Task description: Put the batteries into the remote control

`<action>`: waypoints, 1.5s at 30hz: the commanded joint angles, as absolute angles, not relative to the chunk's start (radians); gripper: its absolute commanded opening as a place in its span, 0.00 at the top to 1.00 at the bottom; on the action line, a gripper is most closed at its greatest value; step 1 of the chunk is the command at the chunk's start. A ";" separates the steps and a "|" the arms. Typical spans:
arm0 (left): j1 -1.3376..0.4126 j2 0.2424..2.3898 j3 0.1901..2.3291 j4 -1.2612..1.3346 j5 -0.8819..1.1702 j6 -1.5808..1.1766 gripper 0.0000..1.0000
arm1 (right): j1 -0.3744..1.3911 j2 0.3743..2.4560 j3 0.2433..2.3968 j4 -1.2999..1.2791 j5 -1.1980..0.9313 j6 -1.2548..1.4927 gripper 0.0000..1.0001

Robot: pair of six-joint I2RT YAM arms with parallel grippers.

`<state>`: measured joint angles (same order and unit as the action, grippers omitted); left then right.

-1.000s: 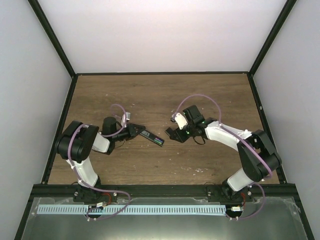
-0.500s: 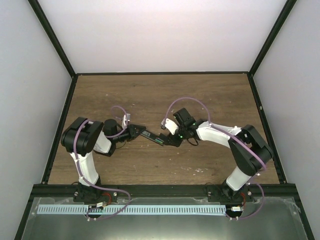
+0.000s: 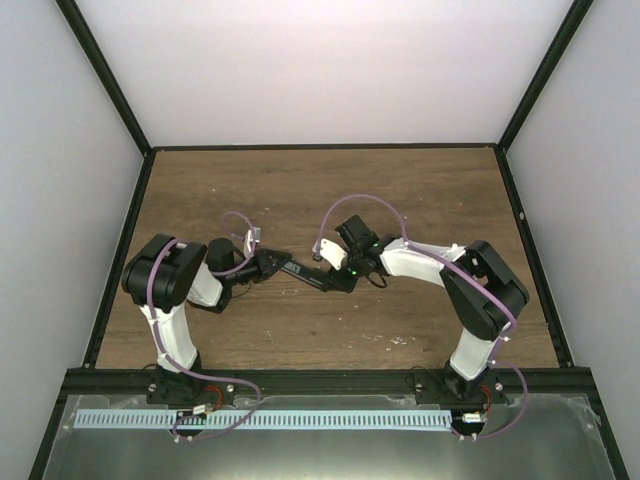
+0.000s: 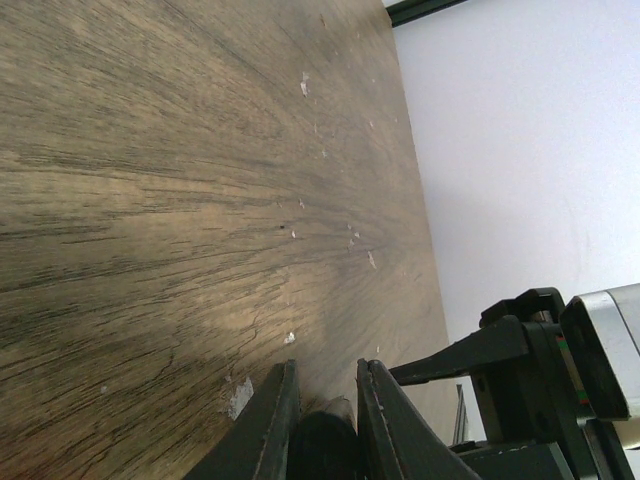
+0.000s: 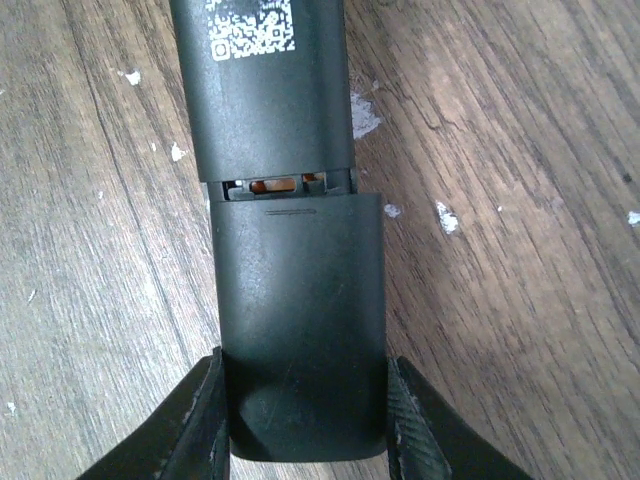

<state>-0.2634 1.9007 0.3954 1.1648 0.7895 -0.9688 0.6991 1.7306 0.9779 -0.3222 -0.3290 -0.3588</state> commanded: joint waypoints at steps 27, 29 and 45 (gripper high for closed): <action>-0.268 1.896 0.387 1.101 0.758 -0.896 1.00 | 0.724 1.818 1.082 -0.377 -0.353 -0.407 0.71; -0.269 1.894 0.385 1.101 0.758 -0.896 1.00 | 0.723 1.825 1.082 -0.376 -0.345 -0.408 0.71; -0.268 1.893 0.381 1.107 0.755 -0.900 1.00 | 0.723 1.824 1.076 -0.358 -0.335 -0.416 0.57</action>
<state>-0.2634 1.8931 0.3962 1.1370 0.7860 -0.9642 0.7105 1.8111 1.0512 -0.3729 -0.3382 -0.4076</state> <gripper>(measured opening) 0.155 0.402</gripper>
